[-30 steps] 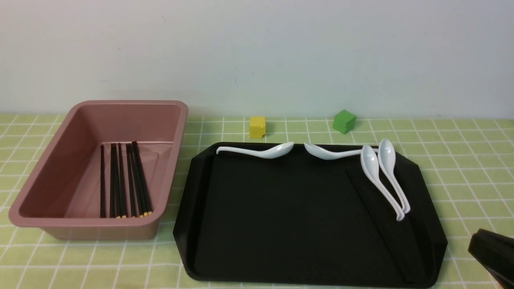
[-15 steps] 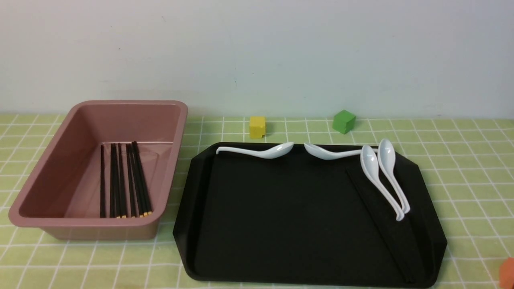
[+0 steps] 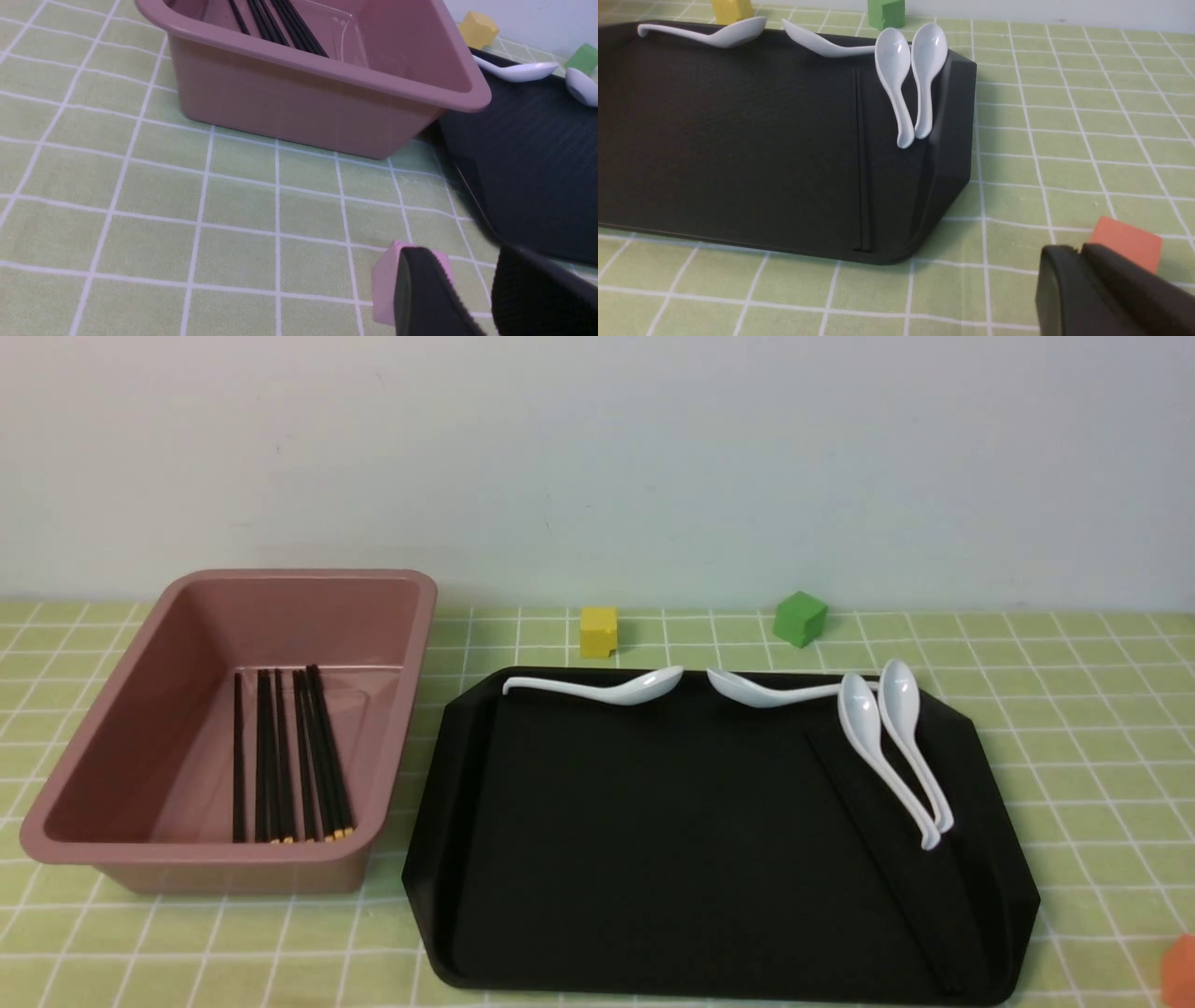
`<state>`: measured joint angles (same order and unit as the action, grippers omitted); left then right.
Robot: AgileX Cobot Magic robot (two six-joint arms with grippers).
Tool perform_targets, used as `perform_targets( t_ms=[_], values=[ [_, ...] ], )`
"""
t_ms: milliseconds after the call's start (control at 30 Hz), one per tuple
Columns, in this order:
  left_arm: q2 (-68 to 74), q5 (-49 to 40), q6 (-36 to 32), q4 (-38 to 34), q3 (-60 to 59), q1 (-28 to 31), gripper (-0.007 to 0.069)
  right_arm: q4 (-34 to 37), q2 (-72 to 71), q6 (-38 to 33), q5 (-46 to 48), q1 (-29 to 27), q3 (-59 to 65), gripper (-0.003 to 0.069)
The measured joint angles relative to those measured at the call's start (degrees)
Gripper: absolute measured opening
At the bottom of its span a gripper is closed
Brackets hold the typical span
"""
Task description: On green tablecloth take chopsticks from black tray and put them in box.
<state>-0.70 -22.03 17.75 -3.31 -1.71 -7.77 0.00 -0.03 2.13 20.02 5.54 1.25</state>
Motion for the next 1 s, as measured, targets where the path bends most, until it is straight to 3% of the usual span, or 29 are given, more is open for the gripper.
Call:
perform_targets(
  t_ms=[1000],
  values=[
    [0.0, 0.0, 0.0, 0.0, 0.0, 0.0, 0.0238, 0.0, 0.0, 0.0, 0.1, 0.0, 0.0, 0.0100]
  ],
)
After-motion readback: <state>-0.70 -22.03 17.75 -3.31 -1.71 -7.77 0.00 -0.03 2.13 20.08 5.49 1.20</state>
